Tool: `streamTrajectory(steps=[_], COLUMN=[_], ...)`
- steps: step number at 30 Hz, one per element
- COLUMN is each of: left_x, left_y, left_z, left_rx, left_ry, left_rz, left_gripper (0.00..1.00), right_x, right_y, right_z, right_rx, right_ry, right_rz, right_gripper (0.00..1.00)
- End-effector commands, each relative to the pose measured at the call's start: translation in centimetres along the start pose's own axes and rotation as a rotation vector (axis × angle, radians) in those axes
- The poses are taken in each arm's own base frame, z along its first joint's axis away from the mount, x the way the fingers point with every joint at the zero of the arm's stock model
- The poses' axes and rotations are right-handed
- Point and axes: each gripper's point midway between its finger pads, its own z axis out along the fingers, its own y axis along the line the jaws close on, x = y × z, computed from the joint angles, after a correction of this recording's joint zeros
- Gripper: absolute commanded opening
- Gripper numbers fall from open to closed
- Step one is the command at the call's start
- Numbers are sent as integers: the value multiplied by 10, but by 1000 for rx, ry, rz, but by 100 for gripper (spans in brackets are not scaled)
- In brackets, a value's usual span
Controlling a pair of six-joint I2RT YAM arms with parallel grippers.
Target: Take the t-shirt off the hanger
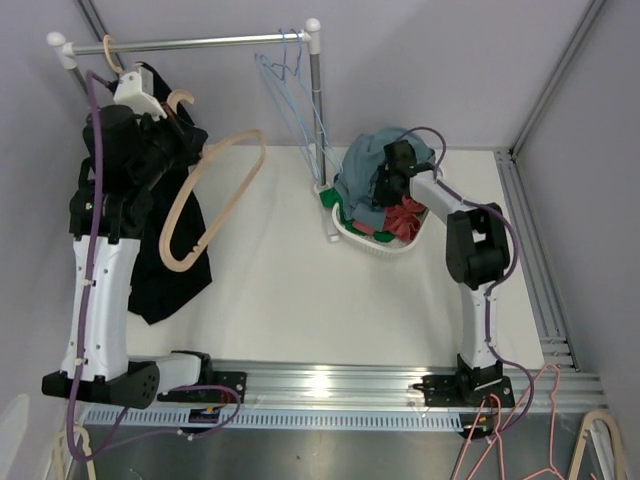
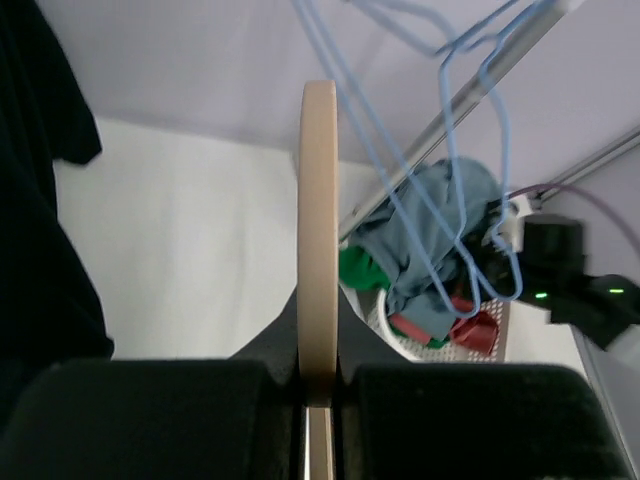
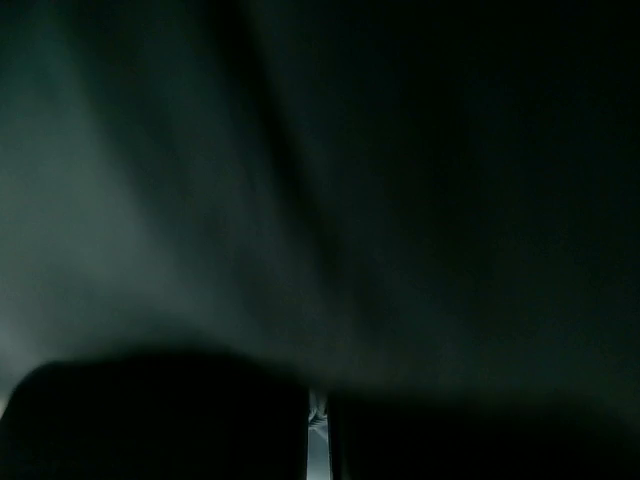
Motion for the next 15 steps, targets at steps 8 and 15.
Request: streamTrajectory(steps=[8, 15], left_x=[-92, -102], left_y=[-29, -26], left_z=[4, 36], left_rx=[53, 10], left_ry=[-238, -261], left_rz=[114, 164], left_gripper=[1, 1], right_x=[-15, -80], right_y=[-26, -5], right_z=[-53, -172], right_rx=[112, 148], right_ry=[-26, -282], right_rz=[20, -41], right_gripper=[2, 69])
